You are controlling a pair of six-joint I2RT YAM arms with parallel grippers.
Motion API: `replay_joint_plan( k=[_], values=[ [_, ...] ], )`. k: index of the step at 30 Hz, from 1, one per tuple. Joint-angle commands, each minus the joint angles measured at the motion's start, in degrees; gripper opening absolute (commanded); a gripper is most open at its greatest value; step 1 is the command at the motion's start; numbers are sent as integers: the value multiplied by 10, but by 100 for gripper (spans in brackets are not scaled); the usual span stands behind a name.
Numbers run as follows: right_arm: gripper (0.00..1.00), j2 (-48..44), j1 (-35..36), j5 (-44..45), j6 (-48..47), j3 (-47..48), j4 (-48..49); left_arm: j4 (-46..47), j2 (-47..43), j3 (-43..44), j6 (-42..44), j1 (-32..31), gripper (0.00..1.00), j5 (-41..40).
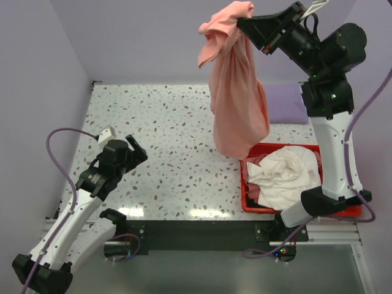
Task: Fold and stack the t-shirts
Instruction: Grab the tshirt from the pile, then move the tshirt to the center of the board
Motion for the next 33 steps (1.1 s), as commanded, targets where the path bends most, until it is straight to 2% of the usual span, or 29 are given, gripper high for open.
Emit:
replay_joint_plan(
  k=[1, 2, 3, 4, 6, 9, 12, 15, 19, 21, 25, 27, 28, 29, 33],
  values=[
    [7, 47, 29, -93, 142, 64, 192, -1, -7, 46, 22, 3, 100, 6],
    [7, 78, 48, -94, 135, 82, 191, -1, -8, 49, 26, 3, 100, 6],
    [8, 96, 97, -83, 116, 101, 162, -4, -11, 53, 28, 3, 100, 4],
    [8, 110, 121, -73, 74, 136, 148, -5, -12, 59, 31, 3, 100, -3],
    [7, 139, 165, -44, 55, 144, 137, -20, -18, 66, 30, 3, 100, -9],
    [7, 172, 187, -4, 56, 135, 172, -54, -26, 84, 22, 3, 100, -15],
    [7, 213, 196, -19, 77, 140, 196, -90, -38, 95, 16, 3, 100, -27],
    [7, 220, 196, -42, 114, 89, 211, -116, -54, 97, -7, 3, 100, -53],
    [11, 163, 175, -24, 60, -115, 185, -117, -72, 90, -19, 3, 100, -63],
    [13, 137, 140, -20, 31, -226, 148, -114, -76, 83, -25, 3, 100, -66],
    [29, 167, 55, -64, 24, -369, 100, -102, -59, 66, -39, 3, 100, -69],
    [68, 195, 18, -74, 0, -387, 35, -89, -28, 54, -43, 3, 100, -65],
    [94, 212, 10, -66, -6, -393, 23, -85, -14, 50, -43, 3, 100, -60],
    [99, 215, 1, -61, -12, -397, 11, -79, 0, 48, -45, 3, 100, -57],
    [99, 195, -1, -5, -75, -396, -41, -57, 95, 45, -53, 4, 100, -63]
  ],
)
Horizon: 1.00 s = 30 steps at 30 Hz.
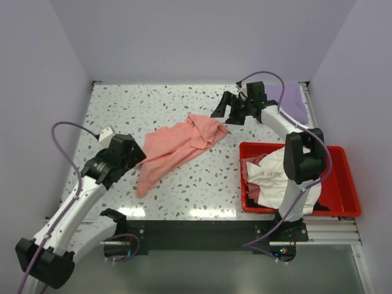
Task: Fold and stack the t-shirts
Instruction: Move the tshirt to the center of the board, then flatten the tshirt out
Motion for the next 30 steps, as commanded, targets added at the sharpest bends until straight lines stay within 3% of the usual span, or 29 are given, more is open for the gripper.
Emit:
replay_joint_plan(
  k=[1, 4, 10, 12, 17, 21, 27, 30],
  values=[
    [99, -58, 22, 58, -74, 18, -48, 56, 58, -8, -14, 5, 100, -7],
    [99, -100, 22, 127, -101, -10, -66, 94, 102, -8, -4, 14, 100, 10],
    [99, -191, 23, 154, -125, -117, -32, 120, 156, -32, 9, 79, 96, 45],
    [99, -206, 29, 155, -144, -130, -28, 156, 149, -73, 28, 116, 91, 96],
    [99, -197, 66, 173, -186, -119, -54, 296, 170, -147, 36, 180, 81, 213],
    [99, -184, 98, 189, -202, -106, -66, 353, 219, -181, 30, 213, 65, 290],
    [99, -176, 130, 206, -210, -104, -75, 417, 262, -204, 16, 222, 52, 330],
    [99, -169, 135, 209, -210, -100, -83, 431, 270, -206, 15, 222, 51, 344]
  ],
)
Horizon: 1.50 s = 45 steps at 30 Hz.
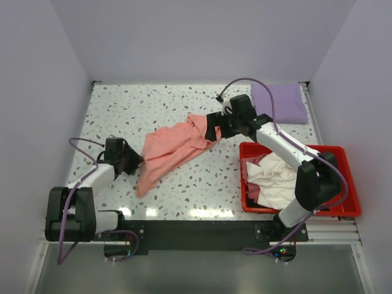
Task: Fold and stack the t-shirts
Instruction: Flatten the tshirt out
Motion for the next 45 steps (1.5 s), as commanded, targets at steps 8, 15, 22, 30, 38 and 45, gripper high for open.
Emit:
replay_joint_plan(
  k=[8, 15, 22, 30, 38, 45],
  values=[
    [99, 12, 4, 39, -3, 28, -10, 31, -6, -34, 9, 3, 0, 59],
    [99, 16, 5, 53, -8, 40, -23, 9, -98, -32, 28, 3, 0, 33],
    [99, 32, 23, 82, -27, 73, -39, -64, -225, -9, 35, 3, 0, -29],
    [99, 142, 69, 172, -74, 189, -68, -93, -233, 8, 45, 3, 0, -25],
    [99, 322, 100, 242, -137, 403, -110, -131, -203, 40, 73, 3, 0, -28],
    [97, 433, 107, 248, -138, 506, -122, -162, -160, 66, 71, 3, 0, -36]
  ],
)
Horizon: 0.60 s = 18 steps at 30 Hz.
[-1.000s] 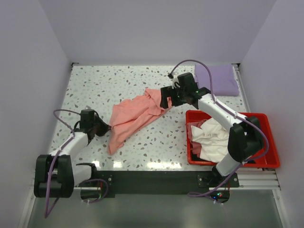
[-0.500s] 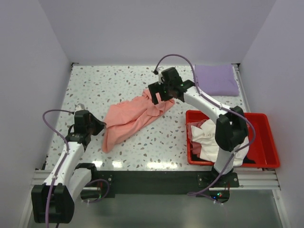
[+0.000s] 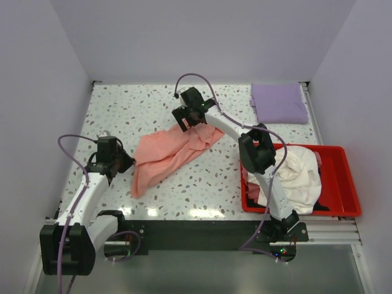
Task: Fold and stack the t-shirts
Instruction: Flatten the tshirt out
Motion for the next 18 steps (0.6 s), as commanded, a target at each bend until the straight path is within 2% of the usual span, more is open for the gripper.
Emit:
replay_joint_plan(
  k=[1, 5, 9, 12, 13, 15, 16, 18],
  values=[
    [96, 15, 4, 23, -10, 30, -9, -23, 9, 33, 8, 3, 0, -10],
    [93, 15, 3, 30, -4, -1, 23, -42, 19, 45, 12, 3, 0, -37],
    [80, 10, 3, 41, -4, -21, 48, -48, 30, 56, 14, 3, 4, -37],
    [69, 9, 4, 42, -10, -29, 67, -54, 38, 65, 17, 3, 4, -43],
    [61, 9, 3, 42, -13, -29, 74, -54, 39, 67, 21, 3, 6, -41],
    [52, 14, 3, 41, -13, -25, 76, -58, 45, 72, 23, 3, 10, -40],
    [43, 14, 4, 38, -10, -22, 76, -61, 47, 74, 23, 2, 11, -43],
    [36, 15, 3, 31, -10, -22, 80, -64, 52, 78, 25, 3, 11, -43]
  ],
)
